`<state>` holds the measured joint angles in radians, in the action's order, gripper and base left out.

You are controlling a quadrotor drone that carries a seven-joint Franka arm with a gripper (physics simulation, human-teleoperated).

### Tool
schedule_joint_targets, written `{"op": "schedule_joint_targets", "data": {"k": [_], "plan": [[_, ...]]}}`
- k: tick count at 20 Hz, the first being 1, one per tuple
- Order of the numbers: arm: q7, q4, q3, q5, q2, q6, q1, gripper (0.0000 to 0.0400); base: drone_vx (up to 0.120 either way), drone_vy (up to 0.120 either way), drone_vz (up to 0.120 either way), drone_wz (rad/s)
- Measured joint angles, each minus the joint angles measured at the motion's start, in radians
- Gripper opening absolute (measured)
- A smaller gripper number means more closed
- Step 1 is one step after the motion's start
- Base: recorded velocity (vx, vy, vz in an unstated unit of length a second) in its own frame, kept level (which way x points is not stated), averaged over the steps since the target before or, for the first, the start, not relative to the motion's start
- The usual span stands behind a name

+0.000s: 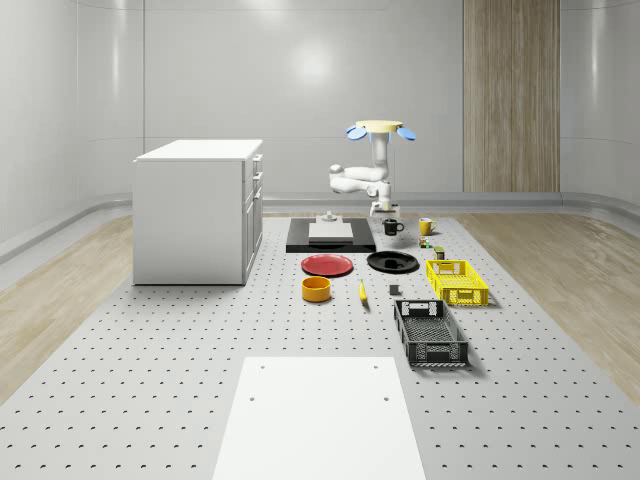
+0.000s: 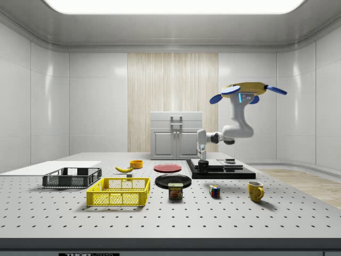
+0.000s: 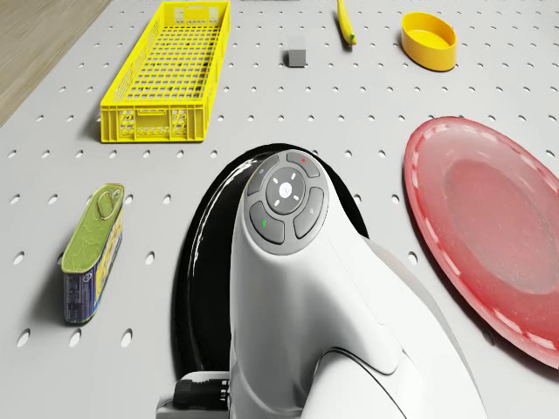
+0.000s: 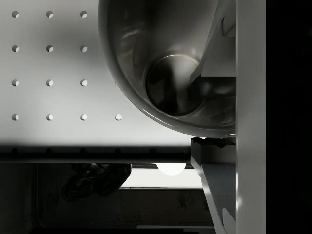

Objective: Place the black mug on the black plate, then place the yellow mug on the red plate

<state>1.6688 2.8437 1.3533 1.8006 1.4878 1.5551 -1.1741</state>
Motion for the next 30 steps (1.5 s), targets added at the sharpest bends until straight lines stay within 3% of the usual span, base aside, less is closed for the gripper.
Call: {"op": "schedule_joint_targets", "data": {"k": [9, 15, 30], "plan": [[0.003, -0.001, 0.002, -0.006, 0.014, 0.013, -0.003, 0.011, 0.12, 0.0, 0.0, 0.0], [0.004, -0.001, 0.003, -0.009, 0.022, 0.02, -0.005, 0.011, 0.12, -0.1, 0.0, 0.0], [0.007, -0.002, 0.005, -0.016, 0.039, 0.036, -0.009, 0.011, 0.12, 0.0, -0.005, 0.0]]}}
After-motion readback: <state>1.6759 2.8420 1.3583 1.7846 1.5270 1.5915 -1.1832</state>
